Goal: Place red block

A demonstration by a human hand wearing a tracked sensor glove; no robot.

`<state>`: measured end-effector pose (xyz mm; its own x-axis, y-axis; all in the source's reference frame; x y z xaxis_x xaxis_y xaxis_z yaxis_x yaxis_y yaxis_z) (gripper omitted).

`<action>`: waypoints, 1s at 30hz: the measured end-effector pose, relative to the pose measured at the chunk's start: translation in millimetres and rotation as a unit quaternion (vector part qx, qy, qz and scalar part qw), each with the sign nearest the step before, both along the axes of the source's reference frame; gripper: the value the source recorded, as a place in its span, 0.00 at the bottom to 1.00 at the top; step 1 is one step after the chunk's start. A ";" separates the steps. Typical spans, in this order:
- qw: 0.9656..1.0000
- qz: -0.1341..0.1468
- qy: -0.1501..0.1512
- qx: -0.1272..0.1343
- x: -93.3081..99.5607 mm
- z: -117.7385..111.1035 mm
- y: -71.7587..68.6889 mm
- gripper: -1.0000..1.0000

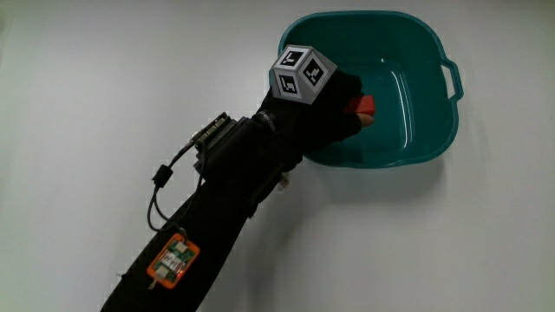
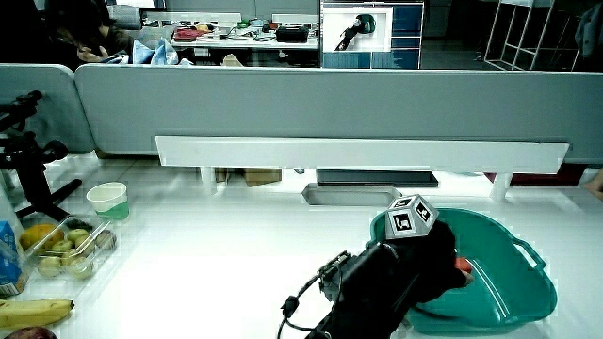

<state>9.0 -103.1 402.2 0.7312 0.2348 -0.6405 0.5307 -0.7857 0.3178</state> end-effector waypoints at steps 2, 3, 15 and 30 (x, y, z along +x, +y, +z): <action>1.000 -0.002 -0.012 -0.007 0.4 8.8 -3.5 0.50; 1.000 -0.003 -0.020 -0.012 -0.1 12.2 -4.6 0.50; 0.995 -0.009 -0.076 -0.063 0.6 33.8 -14.4 0.50; 0.985 -0.003 -0.137 -0.105 3.1 53.2 -20.4 0.50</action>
<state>12.1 -123.4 455.4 0.8844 0.1124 -0.4530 0.3974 -0.6904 0.6046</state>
